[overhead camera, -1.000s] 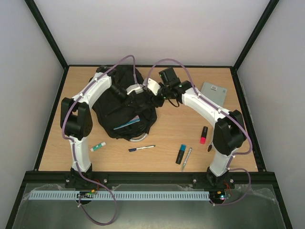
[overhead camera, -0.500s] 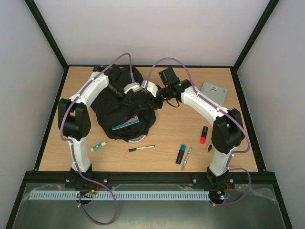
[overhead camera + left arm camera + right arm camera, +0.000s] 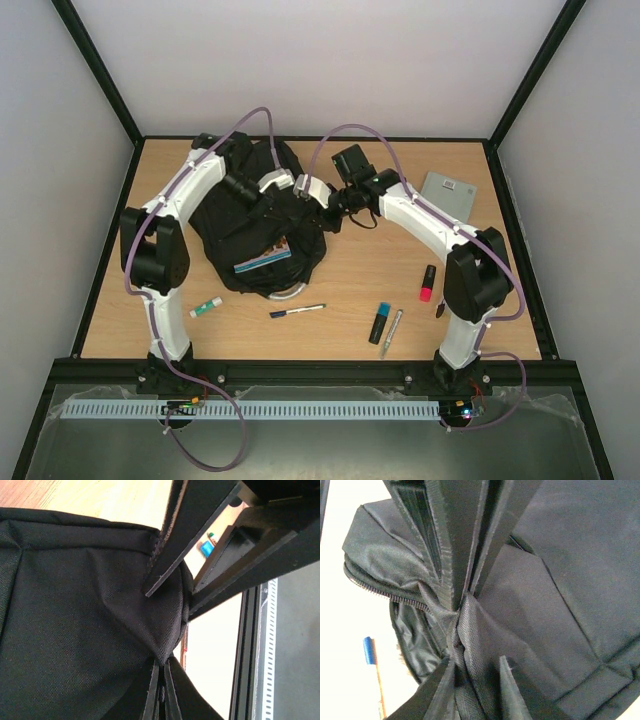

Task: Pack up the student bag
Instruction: Place the book in the student bag.

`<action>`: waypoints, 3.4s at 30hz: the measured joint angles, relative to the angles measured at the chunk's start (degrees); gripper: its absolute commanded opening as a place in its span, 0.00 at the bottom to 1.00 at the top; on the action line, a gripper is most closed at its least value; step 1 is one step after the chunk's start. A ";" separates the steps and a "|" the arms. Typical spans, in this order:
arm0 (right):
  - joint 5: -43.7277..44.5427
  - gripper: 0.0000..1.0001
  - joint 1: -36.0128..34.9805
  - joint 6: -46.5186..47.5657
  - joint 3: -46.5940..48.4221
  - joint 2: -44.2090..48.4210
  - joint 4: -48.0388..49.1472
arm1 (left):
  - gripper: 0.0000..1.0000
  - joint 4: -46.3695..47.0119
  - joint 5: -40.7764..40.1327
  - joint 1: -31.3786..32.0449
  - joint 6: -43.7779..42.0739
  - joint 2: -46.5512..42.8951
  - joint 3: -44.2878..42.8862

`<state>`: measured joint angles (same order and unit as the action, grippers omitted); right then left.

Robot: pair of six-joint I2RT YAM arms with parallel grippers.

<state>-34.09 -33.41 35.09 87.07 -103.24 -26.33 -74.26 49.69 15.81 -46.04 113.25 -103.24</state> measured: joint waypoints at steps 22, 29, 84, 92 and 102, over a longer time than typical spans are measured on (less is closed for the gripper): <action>7.17 0.01 -0.63 -8.41 -0.22 -0.37 2.93 | 0.71 2.71 -7.08 -6.16 0.15 -19.21 15.69; 7.56 0.01 -0.63 -9.40 -0.22 -0.37 3.37 | 0.65 3.48 -9.73 -6.21 -0.70 -20.57 22.82; 6.10 0.39 -0.50 -4.61 2.56 2.51 2.51 | 0.02 13.31 -8.79 -6.29 5.33 -14.03 14.97; 5.86 0.24 -5.53 7.48 -2.58 9.14 0.46 | 0.03 8.39 -6.05 -6.54 3.96 -9.77 9.25; 8.74 0.15 -11.34 13.00 -6.71 3.23 2.69 | 0.02 4.48 -4.81 -6.69 2.69 -9.20 6.64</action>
<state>-25.34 -44.75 48.10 80.36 -100.01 -23.64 -69.78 44.88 9.13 -43.35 104.05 -96.60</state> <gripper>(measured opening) 0.162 0.040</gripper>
